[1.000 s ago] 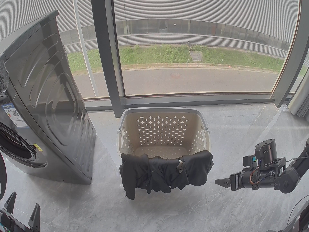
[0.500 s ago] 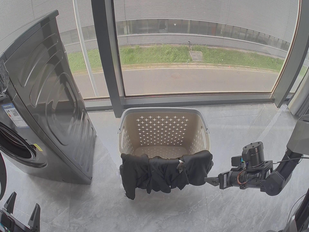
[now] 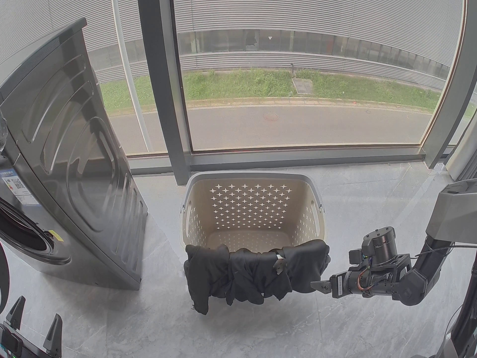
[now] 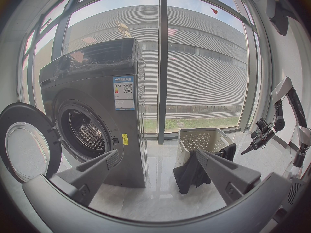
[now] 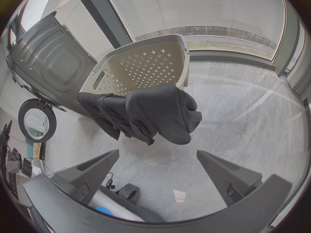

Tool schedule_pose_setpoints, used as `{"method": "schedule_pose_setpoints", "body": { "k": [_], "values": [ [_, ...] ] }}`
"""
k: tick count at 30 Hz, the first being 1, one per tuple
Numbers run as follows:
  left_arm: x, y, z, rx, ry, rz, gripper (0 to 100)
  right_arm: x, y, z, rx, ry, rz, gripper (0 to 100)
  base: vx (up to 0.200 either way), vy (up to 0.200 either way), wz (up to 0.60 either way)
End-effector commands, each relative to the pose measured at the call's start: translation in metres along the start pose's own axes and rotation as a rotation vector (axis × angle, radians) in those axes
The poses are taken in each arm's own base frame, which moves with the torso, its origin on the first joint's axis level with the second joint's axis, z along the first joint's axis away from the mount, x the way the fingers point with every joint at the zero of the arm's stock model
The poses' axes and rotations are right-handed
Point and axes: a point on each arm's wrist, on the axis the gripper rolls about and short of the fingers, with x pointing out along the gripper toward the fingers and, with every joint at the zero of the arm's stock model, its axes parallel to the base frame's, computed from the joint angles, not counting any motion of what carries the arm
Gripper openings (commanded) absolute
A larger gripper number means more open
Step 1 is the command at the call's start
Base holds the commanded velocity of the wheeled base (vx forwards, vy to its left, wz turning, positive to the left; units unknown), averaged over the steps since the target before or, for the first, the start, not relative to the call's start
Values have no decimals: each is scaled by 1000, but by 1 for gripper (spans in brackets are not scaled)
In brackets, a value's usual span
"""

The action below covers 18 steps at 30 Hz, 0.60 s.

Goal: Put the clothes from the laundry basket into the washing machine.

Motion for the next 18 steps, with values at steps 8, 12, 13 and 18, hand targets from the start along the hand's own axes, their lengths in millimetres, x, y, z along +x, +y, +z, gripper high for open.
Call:
{"method": "schedule_pose_setpoints", "body": {
  "k": [8, 12, 13, 18],
  "values": [
    [0, 0, -5, -2, 1, 1, 100, 9, 2, 0, -4, 7, 2, 100, 0, 0, 0],
    [0, 0, -5, -2, 1, 1, 100, 16, 0, -1, -3, -1, 3, 100, 0, 0, 0],
    [0, 0, -5, -2, 1, 1, 100, 17, 0, -1, -4, -4, 4, 100, 0, 0, 0],
    [0, 0, -5, -2, 1, 1, 100, 30, 0, -3, -7, -22, 1, 100, 0, 0, 0]
  ]
}}
